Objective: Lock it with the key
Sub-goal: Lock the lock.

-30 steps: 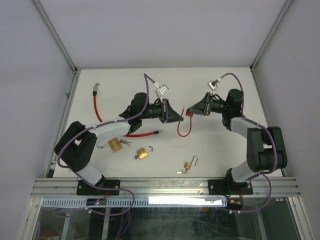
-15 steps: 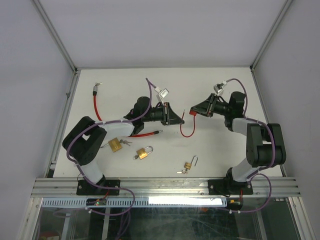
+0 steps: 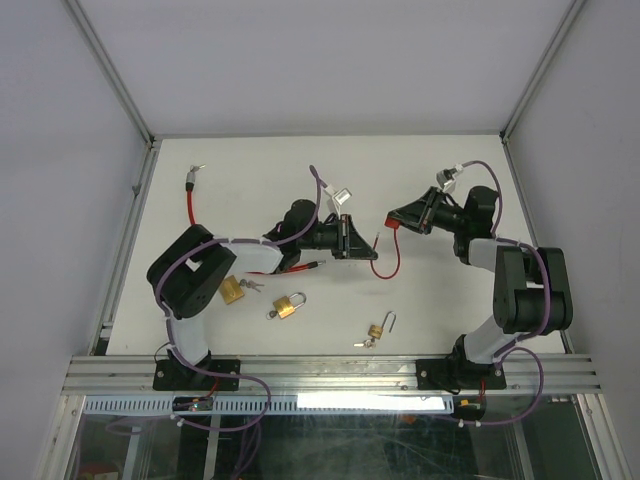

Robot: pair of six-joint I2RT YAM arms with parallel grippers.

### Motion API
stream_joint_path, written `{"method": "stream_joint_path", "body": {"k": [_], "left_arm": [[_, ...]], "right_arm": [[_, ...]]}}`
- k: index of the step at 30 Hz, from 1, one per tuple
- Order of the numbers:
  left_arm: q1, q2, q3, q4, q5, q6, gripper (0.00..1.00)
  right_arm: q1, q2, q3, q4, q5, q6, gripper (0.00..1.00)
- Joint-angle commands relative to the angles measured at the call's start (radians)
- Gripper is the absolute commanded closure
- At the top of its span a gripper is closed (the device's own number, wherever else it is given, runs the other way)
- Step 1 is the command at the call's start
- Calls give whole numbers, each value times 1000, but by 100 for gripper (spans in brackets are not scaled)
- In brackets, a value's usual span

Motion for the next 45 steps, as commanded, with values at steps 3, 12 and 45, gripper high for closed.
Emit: {"method": "stream_joint_path", "body": {"k": [3, 12, 45], "left_arm": [[-26, 21, 84, 58, 45, -17, 100], [-33, 62, 123, 58, 61, -23, 100], [-20, 90, 168, 37, 48, -34, 100]], "right_arm": [[0, -6, 5, 58, -2, 21, 100], [8, 1, 5, 74, -13, 31, 100], [32, -5, 9, 76, -31, 29, 100]]}}
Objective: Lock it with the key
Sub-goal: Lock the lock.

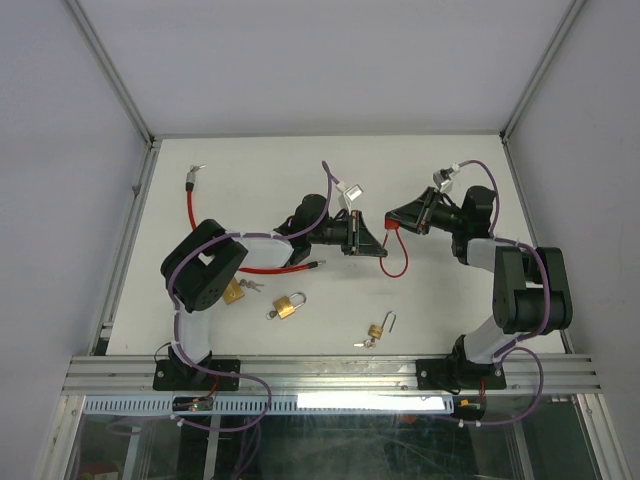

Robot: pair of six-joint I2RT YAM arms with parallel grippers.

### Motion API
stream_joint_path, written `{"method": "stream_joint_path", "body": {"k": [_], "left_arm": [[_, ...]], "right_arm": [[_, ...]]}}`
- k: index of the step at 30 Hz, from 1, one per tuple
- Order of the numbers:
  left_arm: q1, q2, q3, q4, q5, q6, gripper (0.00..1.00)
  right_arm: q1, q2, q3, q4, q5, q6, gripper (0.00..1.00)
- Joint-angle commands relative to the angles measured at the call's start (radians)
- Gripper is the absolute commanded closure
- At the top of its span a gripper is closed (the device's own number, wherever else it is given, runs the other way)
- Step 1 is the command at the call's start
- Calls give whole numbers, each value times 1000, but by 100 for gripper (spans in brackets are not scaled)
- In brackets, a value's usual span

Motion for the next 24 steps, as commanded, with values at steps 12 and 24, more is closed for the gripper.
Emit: {"method": "stream_joint_path", "body": {"k": [12, 24], "left_arm": [[9, -14, 8, 112, -3, -45, 100], [16, -23, -19, 135, -11, -58, 100]], "right_arm": [[15, -5, 8, 67, -28, 14, 100], [16, -5, 9, 68, -28, 15, 100]]}}
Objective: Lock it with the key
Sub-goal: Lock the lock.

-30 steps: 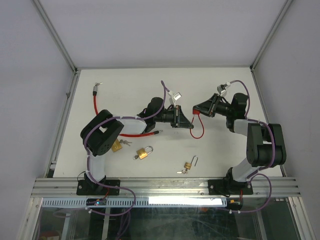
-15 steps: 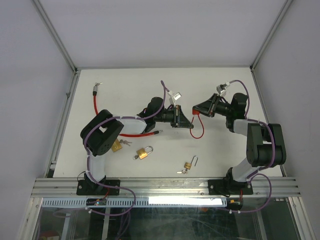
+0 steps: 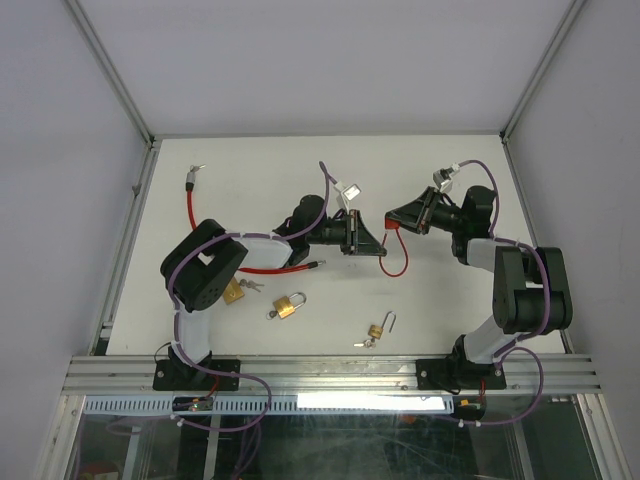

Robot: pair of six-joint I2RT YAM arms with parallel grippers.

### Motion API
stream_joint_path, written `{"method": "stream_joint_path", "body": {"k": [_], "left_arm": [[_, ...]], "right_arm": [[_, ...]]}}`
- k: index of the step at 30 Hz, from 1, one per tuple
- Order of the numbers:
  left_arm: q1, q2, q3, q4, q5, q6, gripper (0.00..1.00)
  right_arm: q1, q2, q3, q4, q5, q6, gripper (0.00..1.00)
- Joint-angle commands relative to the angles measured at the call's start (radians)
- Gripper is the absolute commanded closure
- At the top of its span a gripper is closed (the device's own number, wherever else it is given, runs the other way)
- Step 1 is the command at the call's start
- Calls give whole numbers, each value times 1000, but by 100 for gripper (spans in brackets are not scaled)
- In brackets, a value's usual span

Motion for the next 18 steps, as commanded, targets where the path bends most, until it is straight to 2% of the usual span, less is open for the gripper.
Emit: {"method": "stream_joint_path", "body": {"k": [1, 18], "left_arm": [[13, -23, -8, 91, -11, -25, 100], [17, -12, 21, 121, -15, -54, 100]], "right_arm": [[14, -5, 9, 60, -24, 12, 100], [17, -11, -4, 65, -9, -4, 100]]}}
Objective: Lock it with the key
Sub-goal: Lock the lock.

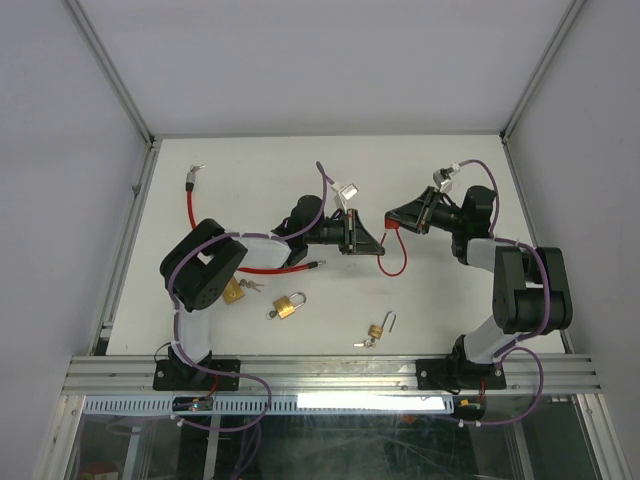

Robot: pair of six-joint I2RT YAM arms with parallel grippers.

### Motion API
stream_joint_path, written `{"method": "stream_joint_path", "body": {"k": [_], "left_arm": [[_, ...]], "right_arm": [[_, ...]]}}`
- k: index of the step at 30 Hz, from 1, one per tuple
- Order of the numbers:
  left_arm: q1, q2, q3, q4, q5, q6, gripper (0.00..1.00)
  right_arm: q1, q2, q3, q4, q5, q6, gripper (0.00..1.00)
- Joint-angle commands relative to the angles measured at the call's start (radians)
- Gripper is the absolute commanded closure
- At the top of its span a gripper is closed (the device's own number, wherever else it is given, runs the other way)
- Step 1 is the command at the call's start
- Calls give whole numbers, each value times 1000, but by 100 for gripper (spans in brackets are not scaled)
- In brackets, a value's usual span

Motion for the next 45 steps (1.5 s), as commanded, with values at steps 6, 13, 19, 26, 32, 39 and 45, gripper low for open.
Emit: {"method": "stream_joint_path", "body": {"k": [6, 13, 19, 26, 32, 39, 45], "left_arm": [[4, 7, 43, 157, -18, -73, 100], [4, 14, 55, 170, -42, -89, 100], [0, 34, 78, 172, -64, -89, 100], [-1, 59, 116, 159, -92, -75, 100], [20, 46, 105, 192, -143, -69, 100], [48, 18, 78, 319, -168, -66, 100], [52, 9, 85, 444, -161, -82, 100]], "right_arm": [[19, -18, -18, 89, 2, 3, 100], [21, -25, -32, 121, 13, 12, 100], [27, -29, -45, 154, 22, 24, 100], [34, -35, -48, 178, 16, 34, 100], [41, -60, -43, 156, 9, -4, 100], [72, -118, -29, 47, 22, -157, 100], [96, -172, -42, 21, 60, -261, 100]]}}
